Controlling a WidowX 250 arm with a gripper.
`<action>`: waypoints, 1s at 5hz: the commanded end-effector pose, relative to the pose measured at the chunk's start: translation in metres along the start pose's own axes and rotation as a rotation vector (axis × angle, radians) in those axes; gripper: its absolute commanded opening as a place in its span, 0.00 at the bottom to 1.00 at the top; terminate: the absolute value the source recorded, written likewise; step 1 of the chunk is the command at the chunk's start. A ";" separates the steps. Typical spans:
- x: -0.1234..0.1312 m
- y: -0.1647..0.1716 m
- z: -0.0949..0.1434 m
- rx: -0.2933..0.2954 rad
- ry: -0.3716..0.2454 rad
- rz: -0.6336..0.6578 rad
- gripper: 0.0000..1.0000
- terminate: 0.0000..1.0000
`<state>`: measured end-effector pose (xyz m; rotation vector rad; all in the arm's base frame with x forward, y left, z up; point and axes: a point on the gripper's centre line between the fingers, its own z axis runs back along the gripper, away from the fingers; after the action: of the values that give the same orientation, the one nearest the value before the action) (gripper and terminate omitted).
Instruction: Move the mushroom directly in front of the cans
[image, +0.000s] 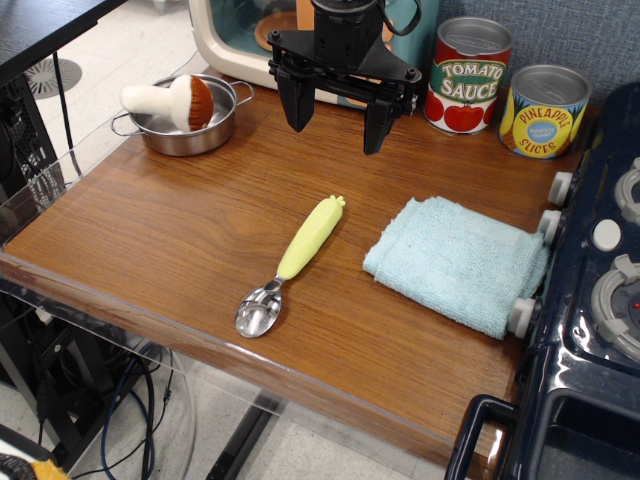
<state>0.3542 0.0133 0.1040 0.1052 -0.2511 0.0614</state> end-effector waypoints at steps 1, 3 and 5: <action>0.000 0.000 0.000 0.000 0.000 0.000 1.00 0.00; 0.031 0.052 0.015 0.167 -0.081 0.199 1.00 0.00; 0.060 0.116 0.012 0.257 -0.080 0.419 1.00 0.00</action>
<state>0.4039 0.1254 0.1184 0.3053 -0.2837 0.4957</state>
